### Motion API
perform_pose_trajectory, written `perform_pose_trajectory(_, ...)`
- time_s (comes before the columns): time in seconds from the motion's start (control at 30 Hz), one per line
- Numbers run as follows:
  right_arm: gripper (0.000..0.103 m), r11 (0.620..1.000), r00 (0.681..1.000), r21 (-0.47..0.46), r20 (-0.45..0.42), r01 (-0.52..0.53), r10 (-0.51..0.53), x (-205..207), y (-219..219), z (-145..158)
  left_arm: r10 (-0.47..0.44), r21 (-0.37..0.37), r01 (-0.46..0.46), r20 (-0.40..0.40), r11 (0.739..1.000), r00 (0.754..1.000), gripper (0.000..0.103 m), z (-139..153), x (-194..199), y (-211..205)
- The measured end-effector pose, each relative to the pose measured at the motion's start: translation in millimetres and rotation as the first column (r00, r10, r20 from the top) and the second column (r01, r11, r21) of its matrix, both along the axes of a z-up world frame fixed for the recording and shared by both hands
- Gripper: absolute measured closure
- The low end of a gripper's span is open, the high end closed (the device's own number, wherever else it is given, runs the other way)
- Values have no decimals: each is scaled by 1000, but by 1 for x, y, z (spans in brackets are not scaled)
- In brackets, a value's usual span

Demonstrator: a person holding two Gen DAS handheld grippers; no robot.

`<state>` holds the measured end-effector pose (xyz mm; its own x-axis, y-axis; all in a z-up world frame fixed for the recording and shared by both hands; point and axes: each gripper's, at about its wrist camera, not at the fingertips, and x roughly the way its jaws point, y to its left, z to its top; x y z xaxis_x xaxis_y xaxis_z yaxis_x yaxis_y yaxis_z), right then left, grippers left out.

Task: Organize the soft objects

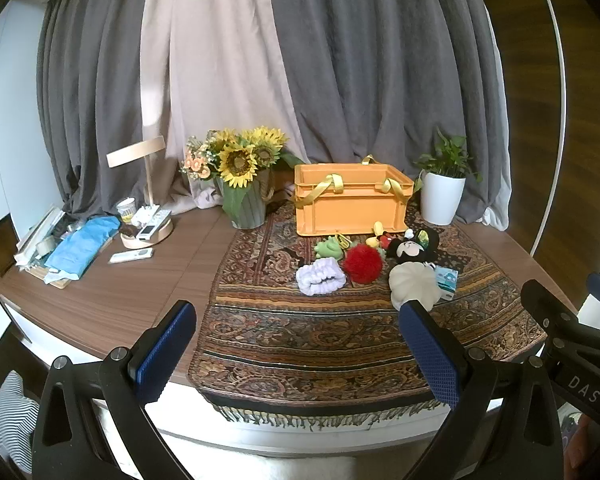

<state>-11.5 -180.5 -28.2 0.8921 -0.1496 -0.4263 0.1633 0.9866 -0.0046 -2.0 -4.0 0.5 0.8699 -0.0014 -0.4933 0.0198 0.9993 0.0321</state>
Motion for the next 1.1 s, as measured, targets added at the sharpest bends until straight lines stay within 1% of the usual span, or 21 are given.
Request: perform_pose_trajectory(1.1, 1, 1000, 1000, 0, -1, 0, 0, 1, 2, 0, -4, 0, 4, -12, 1000, 1000, 0, -3, 3, -4)
